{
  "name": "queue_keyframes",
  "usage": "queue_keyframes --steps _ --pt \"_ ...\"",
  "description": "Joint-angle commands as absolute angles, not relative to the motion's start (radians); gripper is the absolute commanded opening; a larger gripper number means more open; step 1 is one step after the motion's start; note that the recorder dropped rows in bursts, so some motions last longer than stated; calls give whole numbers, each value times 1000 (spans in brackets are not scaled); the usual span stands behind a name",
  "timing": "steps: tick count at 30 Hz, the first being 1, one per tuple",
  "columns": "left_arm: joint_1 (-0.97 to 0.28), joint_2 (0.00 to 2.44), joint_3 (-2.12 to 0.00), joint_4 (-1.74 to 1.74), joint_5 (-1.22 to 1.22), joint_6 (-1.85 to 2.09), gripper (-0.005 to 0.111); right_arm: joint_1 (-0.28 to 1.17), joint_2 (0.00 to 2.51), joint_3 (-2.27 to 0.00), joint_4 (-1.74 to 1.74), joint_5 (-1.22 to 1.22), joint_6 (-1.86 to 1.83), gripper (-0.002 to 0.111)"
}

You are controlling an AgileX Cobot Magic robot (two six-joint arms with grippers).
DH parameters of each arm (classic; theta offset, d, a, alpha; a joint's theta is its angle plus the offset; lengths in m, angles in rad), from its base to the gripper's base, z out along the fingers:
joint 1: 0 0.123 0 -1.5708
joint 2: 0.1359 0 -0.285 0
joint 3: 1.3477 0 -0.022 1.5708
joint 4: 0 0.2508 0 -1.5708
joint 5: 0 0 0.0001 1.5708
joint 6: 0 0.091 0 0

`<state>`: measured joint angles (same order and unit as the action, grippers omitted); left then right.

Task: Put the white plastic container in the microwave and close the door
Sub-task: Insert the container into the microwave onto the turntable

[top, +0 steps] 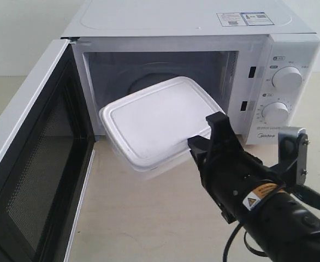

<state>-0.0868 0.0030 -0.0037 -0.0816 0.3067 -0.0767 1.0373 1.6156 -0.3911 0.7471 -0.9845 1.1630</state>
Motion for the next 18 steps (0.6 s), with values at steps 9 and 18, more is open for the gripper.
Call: queue_keyframes --steps 9,18 --pt "-85 0 0 -82 304 -82 4 1050 1722 -596 948 -1009 998 0" --pt "-85 0 0 -82 304 -82 4 973 1789 -740 964 -945 953 0"
